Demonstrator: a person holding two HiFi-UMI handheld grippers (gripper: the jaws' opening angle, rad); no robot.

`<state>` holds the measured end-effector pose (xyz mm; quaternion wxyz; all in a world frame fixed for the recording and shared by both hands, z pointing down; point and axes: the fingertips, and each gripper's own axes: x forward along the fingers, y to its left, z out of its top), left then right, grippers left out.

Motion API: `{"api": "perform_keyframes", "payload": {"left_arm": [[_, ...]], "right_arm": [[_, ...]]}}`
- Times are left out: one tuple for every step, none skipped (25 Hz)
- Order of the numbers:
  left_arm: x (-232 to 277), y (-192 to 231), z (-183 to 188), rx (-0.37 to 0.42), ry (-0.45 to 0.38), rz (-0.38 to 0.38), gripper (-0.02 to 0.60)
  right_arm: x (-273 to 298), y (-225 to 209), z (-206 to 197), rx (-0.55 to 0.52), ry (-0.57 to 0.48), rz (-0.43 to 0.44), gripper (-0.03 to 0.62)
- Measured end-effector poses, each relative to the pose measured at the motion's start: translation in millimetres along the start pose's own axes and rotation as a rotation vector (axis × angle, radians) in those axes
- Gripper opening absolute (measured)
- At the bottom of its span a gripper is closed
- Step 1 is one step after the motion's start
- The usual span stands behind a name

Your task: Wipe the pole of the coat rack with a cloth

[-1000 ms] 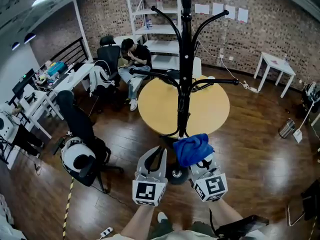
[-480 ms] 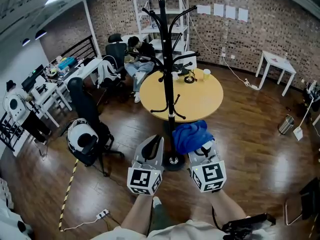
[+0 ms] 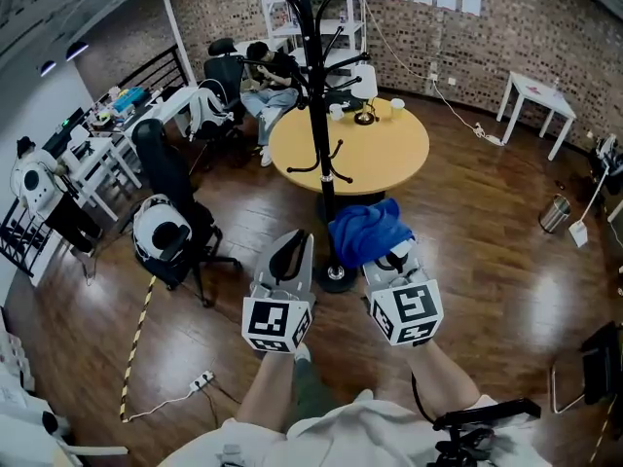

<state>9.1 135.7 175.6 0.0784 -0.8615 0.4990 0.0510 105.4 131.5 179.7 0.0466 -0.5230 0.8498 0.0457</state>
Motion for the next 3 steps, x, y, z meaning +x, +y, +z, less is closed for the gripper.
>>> {"api": "perform_keyframes", "payload": {"left_arm": [[0.0, -0.5, 2.0, 0.001, -0.004, 0.002, 0.034], [0.3, -1.3, 3.7, 0.000, -0.008, 0.003, 0.034], [0.7, -2.1, 5.3, -0.001, -0.010, 0.003, 0.033]], "right_arm": [[-1.3, -0.7, 2.1, 0.000, -0.002, 0.002, 0.103], [-2.7, -1.7, 4.5, -0.001, -0.005, 0.003, 0.103], [-4.2, -2.8, 7.1, -0.004, -0.007, 0.002, 0.103]]}}
